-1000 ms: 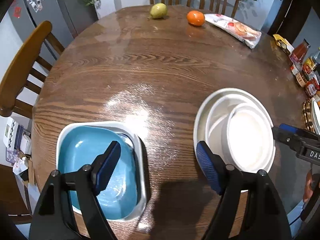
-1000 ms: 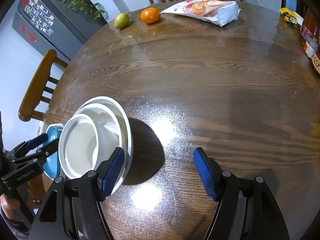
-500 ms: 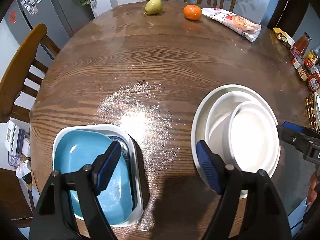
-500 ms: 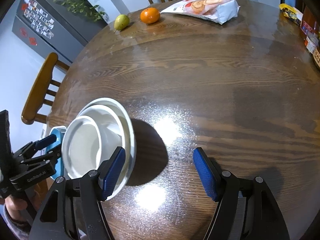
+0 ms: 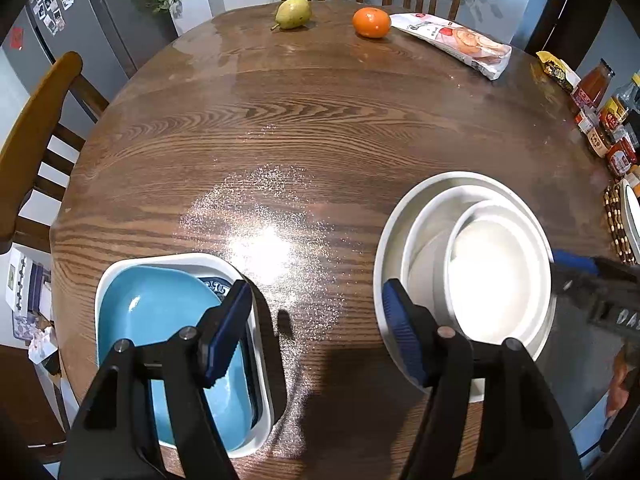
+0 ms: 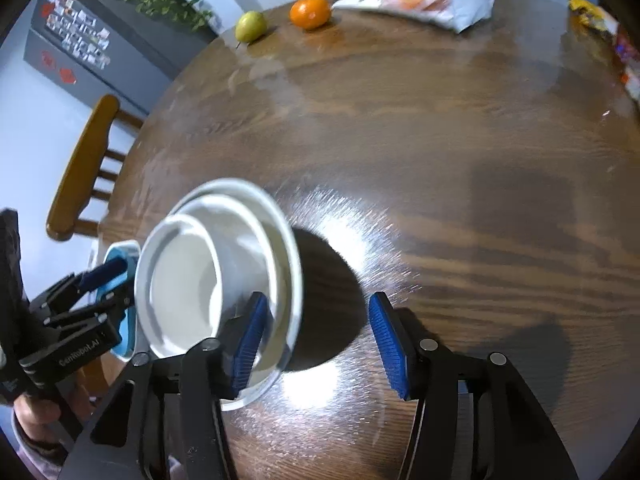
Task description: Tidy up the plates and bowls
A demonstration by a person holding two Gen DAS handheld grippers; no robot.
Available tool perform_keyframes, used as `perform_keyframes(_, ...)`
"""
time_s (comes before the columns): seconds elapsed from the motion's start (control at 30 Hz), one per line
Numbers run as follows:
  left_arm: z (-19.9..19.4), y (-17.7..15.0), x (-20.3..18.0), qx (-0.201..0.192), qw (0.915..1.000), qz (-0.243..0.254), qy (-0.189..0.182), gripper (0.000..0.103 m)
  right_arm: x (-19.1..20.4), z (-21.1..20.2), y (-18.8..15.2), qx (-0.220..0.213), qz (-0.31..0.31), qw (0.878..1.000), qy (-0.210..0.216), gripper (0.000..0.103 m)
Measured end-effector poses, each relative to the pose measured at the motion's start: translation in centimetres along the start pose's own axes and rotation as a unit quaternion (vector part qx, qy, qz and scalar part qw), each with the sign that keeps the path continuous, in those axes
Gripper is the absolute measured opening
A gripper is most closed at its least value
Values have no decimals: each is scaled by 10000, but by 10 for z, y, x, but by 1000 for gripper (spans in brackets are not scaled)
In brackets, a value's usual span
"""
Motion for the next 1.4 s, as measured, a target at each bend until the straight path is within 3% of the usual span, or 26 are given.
perform_keyframes(0.2,0,0,-1,-10,10000,0,-6,67,-10,-16,8,-169,59,9998,-58,55)
perform_keyframes(0.4,1,2,-1,9,10000,-7,-32,67,-16,-1,3,174,220,9996,-20,55)
perform_keyframes(0.57,2,3,-2,39,9999,-7,-101,65,-11,6,3,184,181,9996,-64,54)
perform_keyframes(0.63,3,4,-4,39,9998,-29,-174,56,-9,6,3,182,149,9997,-27,50)
perform_keyframes(0.8,2,9,-16,-29,9996,102,-274,30,0,6,-1,246,103,9992,308,31)
perform_keyframes(0.97,2,9,-17,-45,9997,56,-215,29,2,5,-3,252,166,9986,443,25)
perform_keyframes(1.2,1,10,-28,-177,9997,132,-133,5,11,2,-4,133,18,9990,426,12)
perform_keyframes(1.4,1,11,-28,-208,9996,197,-66,2,11,2,-3,99,73,9989,445,12)
Point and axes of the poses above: each gripper's, at about its wrist camera, not at the fingertips, and z roughly the way its jaws point, x to its left, y to its top, the point moved 9 cm from there along z, roughly the way its jaws point, and after that the axes turned 11 degrees about z, right-handed, at the moved point
